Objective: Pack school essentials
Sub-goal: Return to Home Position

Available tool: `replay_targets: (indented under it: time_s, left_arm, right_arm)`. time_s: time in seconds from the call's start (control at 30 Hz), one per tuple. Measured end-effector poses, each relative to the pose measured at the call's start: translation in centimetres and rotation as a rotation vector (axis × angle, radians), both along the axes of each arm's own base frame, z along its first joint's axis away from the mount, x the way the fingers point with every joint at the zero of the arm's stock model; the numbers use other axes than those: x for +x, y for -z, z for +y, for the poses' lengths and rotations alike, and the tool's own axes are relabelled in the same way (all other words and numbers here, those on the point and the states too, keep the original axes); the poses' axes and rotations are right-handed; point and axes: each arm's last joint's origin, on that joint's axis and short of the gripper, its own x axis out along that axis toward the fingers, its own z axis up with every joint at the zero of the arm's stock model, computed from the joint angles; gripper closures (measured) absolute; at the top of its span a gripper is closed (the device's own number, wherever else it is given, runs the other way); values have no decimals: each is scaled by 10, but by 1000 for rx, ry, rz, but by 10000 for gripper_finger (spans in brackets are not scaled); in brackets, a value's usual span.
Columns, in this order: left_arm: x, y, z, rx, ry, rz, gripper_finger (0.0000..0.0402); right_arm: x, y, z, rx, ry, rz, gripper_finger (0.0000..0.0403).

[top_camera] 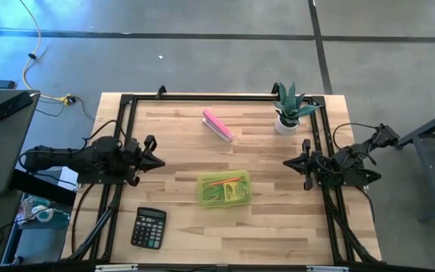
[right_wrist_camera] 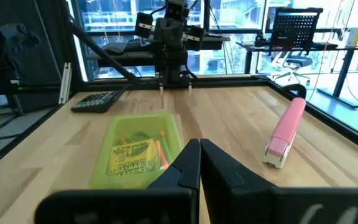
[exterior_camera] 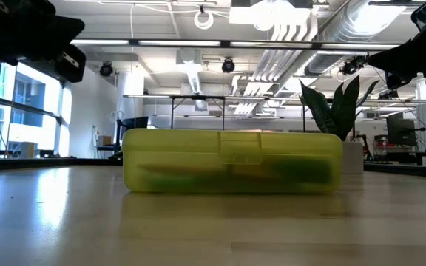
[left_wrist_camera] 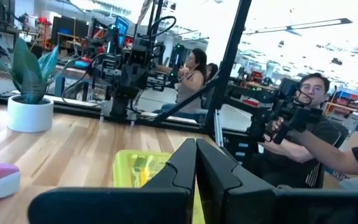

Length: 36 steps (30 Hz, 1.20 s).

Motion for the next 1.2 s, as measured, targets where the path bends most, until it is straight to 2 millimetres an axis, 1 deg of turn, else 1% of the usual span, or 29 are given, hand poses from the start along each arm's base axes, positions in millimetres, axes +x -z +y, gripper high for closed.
replay_targets:
  time_s: [0.27, 0.33, 0.43, 0.57, 0.9, 1.03, 1.2]
  left_arm:
    - [-10, -4, -2, 0, -1, -60, 401]
    - [-12, -4, -2, -2, -1, -40, 401]
    - [-13, -3, -2, -14, -14, 46, 401]
    - [-13, 4, -1, -17, -61, 117, 401]
    - [-12, 8, 3, 101, -191, 132, 401]
    - [-11, 10, 5, 108, -246, 154, 401]
    - [-11, 10, 5, 88, -247, 158, 401]
  right_arm:
    - [0, 0, 0, 0, 0, 0, 403]
    - [0, 0, 0, 0, 0, 0, 403]
    - [0, 0, 0, 0, 0, 0, 403]
    - [0, 0, 0, 0, 0, 0, 403]
    - [0, 0, 0, 0, 0, 0, 403]
    - [0, 0, 0, 0, 0, 0, 403]
    - [0, 0, 0, 0, 0, 0, 403]
